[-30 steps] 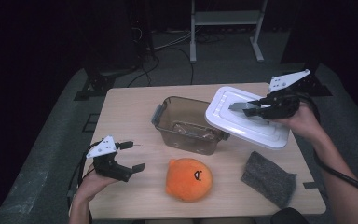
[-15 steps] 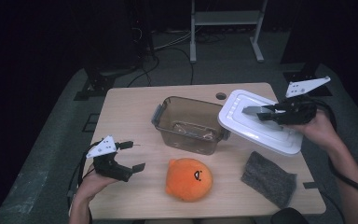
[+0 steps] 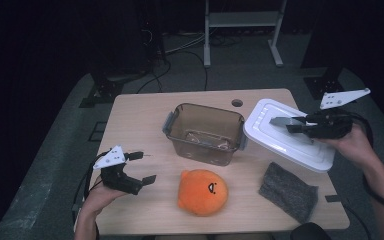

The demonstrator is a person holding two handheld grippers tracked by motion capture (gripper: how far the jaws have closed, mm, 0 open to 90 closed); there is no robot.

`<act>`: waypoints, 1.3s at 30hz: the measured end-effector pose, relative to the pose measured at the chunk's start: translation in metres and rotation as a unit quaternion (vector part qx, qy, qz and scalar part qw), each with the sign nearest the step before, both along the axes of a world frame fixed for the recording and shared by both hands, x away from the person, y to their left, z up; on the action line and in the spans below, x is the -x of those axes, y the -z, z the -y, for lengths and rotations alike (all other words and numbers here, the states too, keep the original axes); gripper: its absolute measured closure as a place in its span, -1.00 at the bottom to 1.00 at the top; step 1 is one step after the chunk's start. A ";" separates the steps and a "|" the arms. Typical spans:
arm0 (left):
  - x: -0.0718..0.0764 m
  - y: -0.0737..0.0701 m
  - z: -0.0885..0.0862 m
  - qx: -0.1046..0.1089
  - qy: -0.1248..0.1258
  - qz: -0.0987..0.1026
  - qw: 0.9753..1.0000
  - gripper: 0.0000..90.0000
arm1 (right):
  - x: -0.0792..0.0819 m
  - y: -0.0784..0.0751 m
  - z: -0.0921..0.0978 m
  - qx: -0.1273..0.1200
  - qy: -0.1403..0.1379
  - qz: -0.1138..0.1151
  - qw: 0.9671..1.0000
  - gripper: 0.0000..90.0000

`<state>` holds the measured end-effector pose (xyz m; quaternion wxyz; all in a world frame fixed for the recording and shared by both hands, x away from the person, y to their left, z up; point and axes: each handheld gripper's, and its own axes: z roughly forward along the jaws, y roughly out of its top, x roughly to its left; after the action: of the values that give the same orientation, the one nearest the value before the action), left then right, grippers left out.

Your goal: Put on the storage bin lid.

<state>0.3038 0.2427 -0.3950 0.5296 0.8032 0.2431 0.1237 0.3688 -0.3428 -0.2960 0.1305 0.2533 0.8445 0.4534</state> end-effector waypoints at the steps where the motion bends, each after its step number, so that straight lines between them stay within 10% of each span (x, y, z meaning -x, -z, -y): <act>1: 0.000 0.000 0.000 0.000 0.000 0.000 1.000 -0.94 | 0.001 0.000 0.002 -0.002 0.002 -0.001 1.000 0.46; 39: 0.000 0.000 -0.001 0.000 -0.001 -0.001 1.000 -0.94 | 0.016 0.059 0.039 -0.012 0.039 -0.046 0.998 0.46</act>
<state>0.3036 0.2438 -0.3950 0.5292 0.8031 0.2444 0.1234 0.3526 -0.3819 -0.3548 0.1063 0.3083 0.8336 0.4458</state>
